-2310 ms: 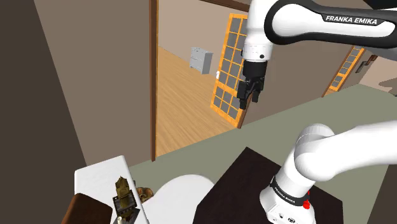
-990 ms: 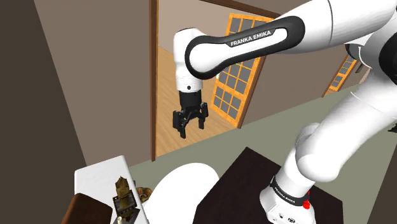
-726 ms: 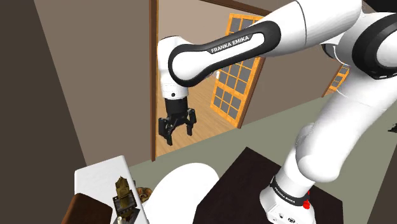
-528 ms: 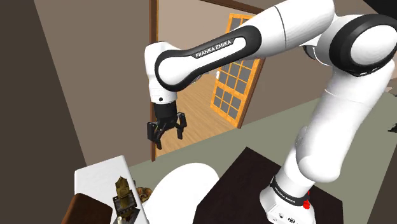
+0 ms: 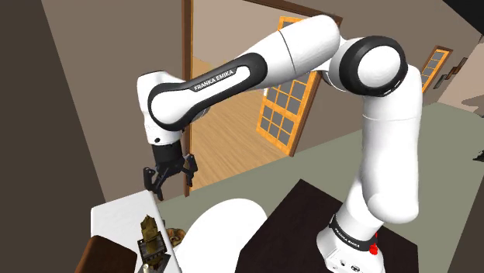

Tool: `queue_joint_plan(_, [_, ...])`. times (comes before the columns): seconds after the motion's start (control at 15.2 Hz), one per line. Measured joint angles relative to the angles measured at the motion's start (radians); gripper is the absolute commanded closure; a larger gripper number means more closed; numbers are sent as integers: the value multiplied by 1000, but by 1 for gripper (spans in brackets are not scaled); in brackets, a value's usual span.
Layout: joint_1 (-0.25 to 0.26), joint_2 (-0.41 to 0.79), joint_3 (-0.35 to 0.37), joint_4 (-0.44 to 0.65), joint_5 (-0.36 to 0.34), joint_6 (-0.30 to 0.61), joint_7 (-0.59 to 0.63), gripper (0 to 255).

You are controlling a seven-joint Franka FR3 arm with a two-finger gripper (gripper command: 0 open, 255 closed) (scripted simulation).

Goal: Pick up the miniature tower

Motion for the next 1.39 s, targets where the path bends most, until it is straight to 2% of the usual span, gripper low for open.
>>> queue_joint_plan(0.53, [101,316,-15,349,-50,-52,77,0])
queue_joint_plan(0.99, [114,383,-25,366,-62,-4,72,0])
queue_joint_plan(1.06, [115,386,-26,365,-62,-1,72,255])
queue_joint_plan(1.39, [115,386,-26,362,-62,4,72,255])
